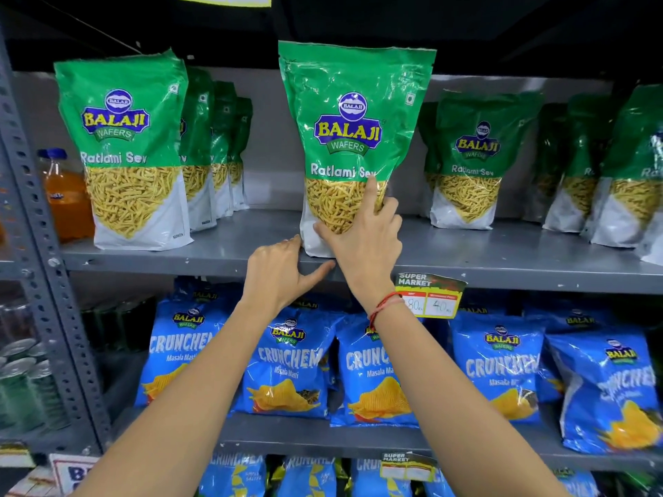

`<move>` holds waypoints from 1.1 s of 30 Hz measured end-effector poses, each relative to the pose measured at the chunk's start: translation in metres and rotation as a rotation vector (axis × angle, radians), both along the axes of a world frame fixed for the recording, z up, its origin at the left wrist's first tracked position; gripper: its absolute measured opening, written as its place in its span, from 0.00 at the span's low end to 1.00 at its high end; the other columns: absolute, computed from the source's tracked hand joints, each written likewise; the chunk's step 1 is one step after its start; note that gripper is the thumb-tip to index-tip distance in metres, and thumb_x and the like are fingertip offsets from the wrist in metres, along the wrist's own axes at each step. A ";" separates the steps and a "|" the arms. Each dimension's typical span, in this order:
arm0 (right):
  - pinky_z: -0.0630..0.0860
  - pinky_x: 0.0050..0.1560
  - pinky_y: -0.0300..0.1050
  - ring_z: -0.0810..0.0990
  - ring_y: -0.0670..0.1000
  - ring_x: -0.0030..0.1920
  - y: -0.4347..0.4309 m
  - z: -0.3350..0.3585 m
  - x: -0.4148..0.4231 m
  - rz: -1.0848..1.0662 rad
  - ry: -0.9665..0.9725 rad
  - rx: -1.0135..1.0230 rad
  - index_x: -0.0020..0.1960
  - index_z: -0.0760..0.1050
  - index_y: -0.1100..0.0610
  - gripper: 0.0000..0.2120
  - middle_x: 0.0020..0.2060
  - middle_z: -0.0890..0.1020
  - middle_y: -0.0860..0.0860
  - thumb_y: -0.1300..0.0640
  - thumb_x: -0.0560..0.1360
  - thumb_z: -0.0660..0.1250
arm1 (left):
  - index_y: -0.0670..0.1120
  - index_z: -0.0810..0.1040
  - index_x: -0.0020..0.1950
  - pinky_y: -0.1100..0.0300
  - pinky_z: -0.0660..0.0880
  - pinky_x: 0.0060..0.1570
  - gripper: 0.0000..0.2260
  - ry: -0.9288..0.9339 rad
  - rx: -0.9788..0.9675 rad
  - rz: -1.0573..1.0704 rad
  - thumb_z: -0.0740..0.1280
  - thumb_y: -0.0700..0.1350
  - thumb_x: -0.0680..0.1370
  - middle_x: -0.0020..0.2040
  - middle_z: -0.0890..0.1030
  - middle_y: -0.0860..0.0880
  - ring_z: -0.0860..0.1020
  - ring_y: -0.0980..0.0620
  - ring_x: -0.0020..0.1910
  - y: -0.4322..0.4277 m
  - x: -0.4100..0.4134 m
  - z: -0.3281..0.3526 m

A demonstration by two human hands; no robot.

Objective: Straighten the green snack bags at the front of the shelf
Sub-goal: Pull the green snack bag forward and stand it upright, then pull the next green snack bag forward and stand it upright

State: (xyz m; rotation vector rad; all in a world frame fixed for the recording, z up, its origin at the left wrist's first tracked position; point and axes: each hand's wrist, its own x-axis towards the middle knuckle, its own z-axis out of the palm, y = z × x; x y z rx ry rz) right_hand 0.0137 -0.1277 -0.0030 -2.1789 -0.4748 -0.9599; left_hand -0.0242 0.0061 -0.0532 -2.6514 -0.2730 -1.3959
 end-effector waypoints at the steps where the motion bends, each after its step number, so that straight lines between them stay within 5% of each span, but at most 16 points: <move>1: 0.72 0.38 0.49 0.71 0.58 0.55 0.000 0.000 0.000 -0.003 0.001 -0.002 0.77 0.51 0.52 0.50 0.60 0.68 0.57 0.35 0.66 0.71 | 0.46 0.79 0.50 0.58 0.64 0.29 0.35 -0.002 0.002 0.003 0.48 0.73 0.70 0.35 0.82 0.46 0.80 0.44 0.34 0.000 0.000 0.000; 14: 0.77 0.44 0.51 0.71 0.59 0.57 -0.007 0.000 0.001 0.039 -0.005 -0.025 0.77 0.51 0.53 0.50 0.63 0.68 0.58 0.34 0.66 0.70 | 0.45 0.78 0.43 0.60 0.63 0.26 0.35 0.001 0.001 0.025 0.48 0.73 0.70 0.31 0.80 0.45 0.79 0.42 0.31 -0.003 -0.001 0.000; 18: 0.76 0.45 0.53 0.70 0.59 0.59 -0.022 0.003 0.004 0.123 -0.001 -0.050 0.77 0.50 0.52 0.48 0.65 0.65 0.57 0.33 0.67 0.68 | 0.46 0.80 0.48 0.58 0.67 0.28 0.37 0.009 -0.019 0.062 0.48 0.75 0.69 0.34 0.82 0.45 0.81 0.41 0.36 -0.005 -0.001 0.002; 21: 0.76 0.45 0.53 0.68 0.60 0.61 -0.046 0.004 0.014 0.147 -0.044 -0.045 0.76 0.53 0.53 0.44 0.68 0.64 0.58 0.30 0.70 0.62 | 0.45 0.78 0.58 0.51 0.75 0.39 0.36 -0.011 -0.101 0.047 0.53 0.73 0.70 0.51 0.83 0.40 0.80 0.38 0.48 -0.009 -0.005 0.000; 24: 0.74 0.40 0.50 0.69 0.59 0.61 -0.078 0.006 0.043 0.043 -0.119 -0.032 0.75 0.58 0.55 0.39 0.66 0.67 0.59 0.32 0.73 0.58 | 0.39 0.68 0.70 0.42 0.67 0.63 0.37 -0.149 -0.268 0.022 0.56 0.67 0.73 0.72 0.67 0.37 0.65 0.39 0.71 -0.027 -0.006 -0.012; 29: 0.74 0.47 0.50 0.69 0.60 0.62 -0.129 0.011 0.115 -0.090 -0.089 -0.051 0.73 0.60 0.58 0.36 0.66 0.68 0.60 0.35 0.75 0.60 | 0.37 0.72 0.64 0.47 0.67 0.57 0.23 -0.452 -0.190 -0.085 0.62 0.52 0.76 0.62 0.73 0.36 0.70 0.40 0.61 -0.102 0.010 -0.015; 33: 0.76 0.52 0.55 0.69 0.62 0.61 -0.162 0.018 0.169 -0.108 -0.036 -0.028 0.71 0.63 0.60 0.34 0.64 0.69 0.61 0.38 0.74 0.64 | 0.38 0.76 0.61 0.48 0.69 0.58 0.21 -0.279 -0.146 -0.255 0.61 0.51 0.76 0.59 0.76 0.40 0.73 0.42 0.59 -0.161 0.049 -0.003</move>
